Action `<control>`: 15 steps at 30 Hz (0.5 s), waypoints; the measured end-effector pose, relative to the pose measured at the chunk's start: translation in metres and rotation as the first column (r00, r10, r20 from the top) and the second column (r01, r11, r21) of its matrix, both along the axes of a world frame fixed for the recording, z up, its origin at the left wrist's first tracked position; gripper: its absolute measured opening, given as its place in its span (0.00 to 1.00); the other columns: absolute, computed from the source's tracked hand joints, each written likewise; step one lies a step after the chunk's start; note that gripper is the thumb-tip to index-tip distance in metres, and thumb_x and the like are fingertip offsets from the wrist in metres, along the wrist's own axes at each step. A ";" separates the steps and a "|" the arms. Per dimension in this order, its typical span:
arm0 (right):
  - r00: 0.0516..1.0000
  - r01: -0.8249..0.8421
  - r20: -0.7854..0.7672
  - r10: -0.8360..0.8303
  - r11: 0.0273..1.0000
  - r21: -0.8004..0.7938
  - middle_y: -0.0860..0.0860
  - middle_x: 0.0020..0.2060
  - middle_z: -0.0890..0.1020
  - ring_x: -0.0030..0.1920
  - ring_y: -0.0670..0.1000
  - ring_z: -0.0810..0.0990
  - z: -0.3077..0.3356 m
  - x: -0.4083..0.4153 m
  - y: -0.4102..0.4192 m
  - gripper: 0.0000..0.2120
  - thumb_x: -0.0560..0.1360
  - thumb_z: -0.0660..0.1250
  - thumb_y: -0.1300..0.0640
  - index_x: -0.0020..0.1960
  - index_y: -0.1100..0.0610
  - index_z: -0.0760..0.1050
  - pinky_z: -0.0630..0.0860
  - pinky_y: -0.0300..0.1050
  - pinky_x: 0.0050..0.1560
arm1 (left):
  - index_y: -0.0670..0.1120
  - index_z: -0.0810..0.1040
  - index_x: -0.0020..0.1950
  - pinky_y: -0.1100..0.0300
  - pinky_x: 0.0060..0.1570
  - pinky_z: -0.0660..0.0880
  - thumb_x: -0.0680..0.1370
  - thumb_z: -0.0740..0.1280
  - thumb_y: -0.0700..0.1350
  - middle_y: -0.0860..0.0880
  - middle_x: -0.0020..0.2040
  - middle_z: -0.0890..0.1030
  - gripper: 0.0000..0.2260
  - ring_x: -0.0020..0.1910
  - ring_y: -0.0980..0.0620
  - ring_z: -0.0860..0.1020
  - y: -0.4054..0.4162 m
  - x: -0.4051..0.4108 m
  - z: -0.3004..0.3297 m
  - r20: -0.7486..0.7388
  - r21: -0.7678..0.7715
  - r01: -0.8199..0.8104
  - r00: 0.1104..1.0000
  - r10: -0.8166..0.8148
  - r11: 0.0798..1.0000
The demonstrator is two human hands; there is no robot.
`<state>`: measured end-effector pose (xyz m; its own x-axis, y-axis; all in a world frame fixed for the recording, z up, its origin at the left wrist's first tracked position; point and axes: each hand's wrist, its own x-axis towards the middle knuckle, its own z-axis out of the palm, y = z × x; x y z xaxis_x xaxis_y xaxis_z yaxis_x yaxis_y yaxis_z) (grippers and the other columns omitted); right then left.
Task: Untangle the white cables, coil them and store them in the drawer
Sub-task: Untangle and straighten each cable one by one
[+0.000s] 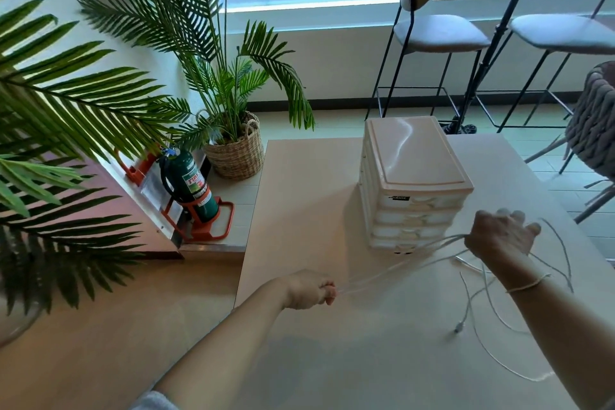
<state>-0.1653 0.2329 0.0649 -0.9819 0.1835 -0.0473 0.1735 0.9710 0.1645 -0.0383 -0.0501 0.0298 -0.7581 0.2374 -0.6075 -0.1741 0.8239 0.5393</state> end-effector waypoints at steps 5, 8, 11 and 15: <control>0.979 0.068 0.194 -0.063 0.998 -0.016 0.53 0.50 0.81 0.55 0.55 0.76 0.004 0.009 0.011 0.23 0.65 0.68 0.33 0.44 0.52 0.75 0.62 0.52 0.62 | 0.48 0.72 0.46 0.70 0.37 0.64 0.81 0.56 0.44 0.49 0.42 0.73 0.08 0.45 0.51 0.69 -0.013 0.000 0.005 -0.025 -0.024 -0.004 1.000 0.003 1.000; 0.976 0.156 0.184 -0.120 0.968 -0.196 0.55 0.48 0.81 0.54 0.56 0.78 0.010 0.006 0.014 0.21 0.65 0.71 0.36 0.41 0.54 0.76 0.63 0.51 0.62 | 0.48 0.72 0.46 0.71 0.36 0.63 0.82 0.56 0.45 0.54 0.36 0.70 0.08 0.44 0.52 0.69 -0.006 0.000 0.005 -0.009 -0.037 0.018 1.000 -0.018 0.999; 0.993 0.104 -0.017 -0.118 0.926 -0.364 0.57 0.46 0.82 0.54 0.57 0.77 0.010 0.001 0.013 0.12 0.68 0.72 0.47 0.45 0.53 0.77 0.62 0.50 0.61 | 0.48 0.72 0.46 0.70 0.37 0.63 0.82 0.56 0.45 0.55 0.35 0.70 0.08 0.45 0.52 0.69 0.003 -0.007 0.008 -0.015 -0.029 0.030 0.999 -0.030 0.999; 0.991 -0.120 0.011 0.130 0.944 -0.307 0.56 0.66 0.70 0.71 0.56 0.59 0.001 0.001 0.030 0.30 0.65 0.75 0.48 0.63 0.49 0.69 0.59 0.55 0.69 | 0.47 0.72 0.46 0.70 0.37 0.63 0.82 0.56 0.46 0.53 0.36 0.71 0.08 0.45 0.52 0.70 -0.005 -0.009 0.009 -0.022 -0.054 0.024 0.999 -0.026 0.998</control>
